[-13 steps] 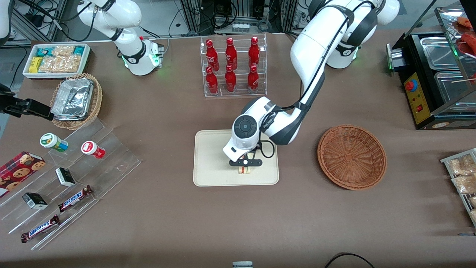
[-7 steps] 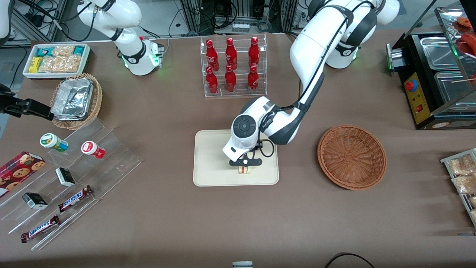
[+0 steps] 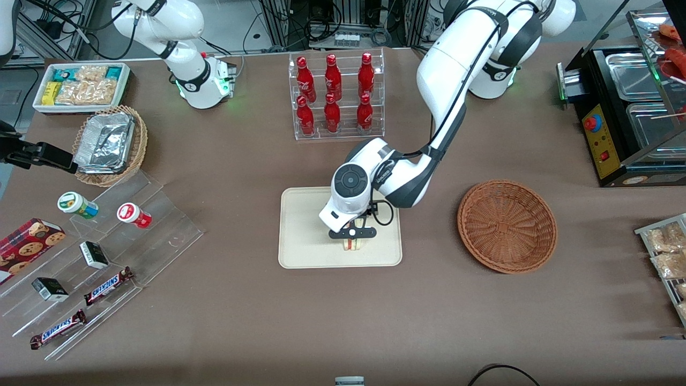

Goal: Place sandwich from basket to tray

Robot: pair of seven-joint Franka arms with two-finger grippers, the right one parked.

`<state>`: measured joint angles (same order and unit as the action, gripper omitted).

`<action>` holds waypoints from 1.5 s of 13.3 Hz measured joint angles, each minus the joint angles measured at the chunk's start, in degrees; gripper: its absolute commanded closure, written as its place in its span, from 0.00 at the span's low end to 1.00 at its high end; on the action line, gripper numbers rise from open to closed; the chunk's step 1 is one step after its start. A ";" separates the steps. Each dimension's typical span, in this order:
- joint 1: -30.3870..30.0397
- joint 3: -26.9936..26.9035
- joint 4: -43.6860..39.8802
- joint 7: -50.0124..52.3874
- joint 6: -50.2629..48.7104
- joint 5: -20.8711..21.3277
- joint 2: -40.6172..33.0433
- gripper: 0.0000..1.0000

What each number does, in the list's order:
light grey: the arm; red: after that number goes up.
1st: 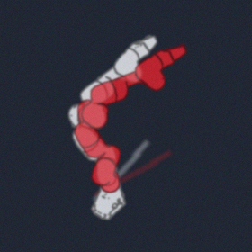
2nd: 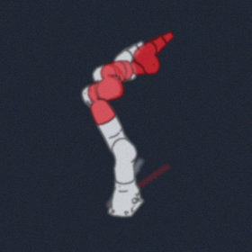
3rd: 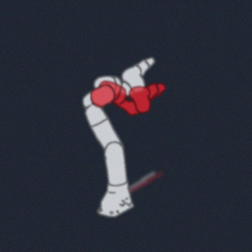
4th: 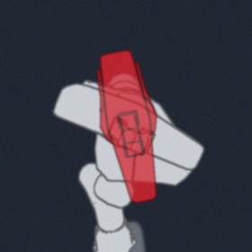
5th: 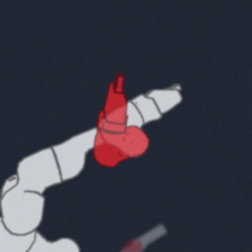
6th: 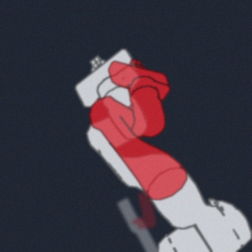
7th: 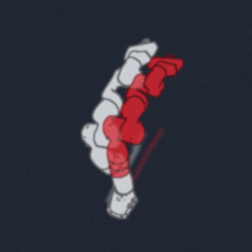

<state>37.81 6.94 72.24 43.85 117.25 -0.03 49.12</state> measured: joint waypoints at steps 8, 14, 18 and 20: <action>-0.63 -0.54 -1.46 2.24 -11.40 -0.01 -7.04 0.00; -8.32 -1.06 -1.56 -0.80 -12.26 0.00 -11.96 0.00; -14.57 -1.21 -1.57 -10.29 -16.62 0.01 -16.17 0.00; -18.39 -1.26 -1.49 -13.15 -19.41 0.01 -18.28 0.00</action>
<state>19.41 5.68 70.74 30.71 97.84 -0.02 30.85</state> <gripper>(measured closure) 0.000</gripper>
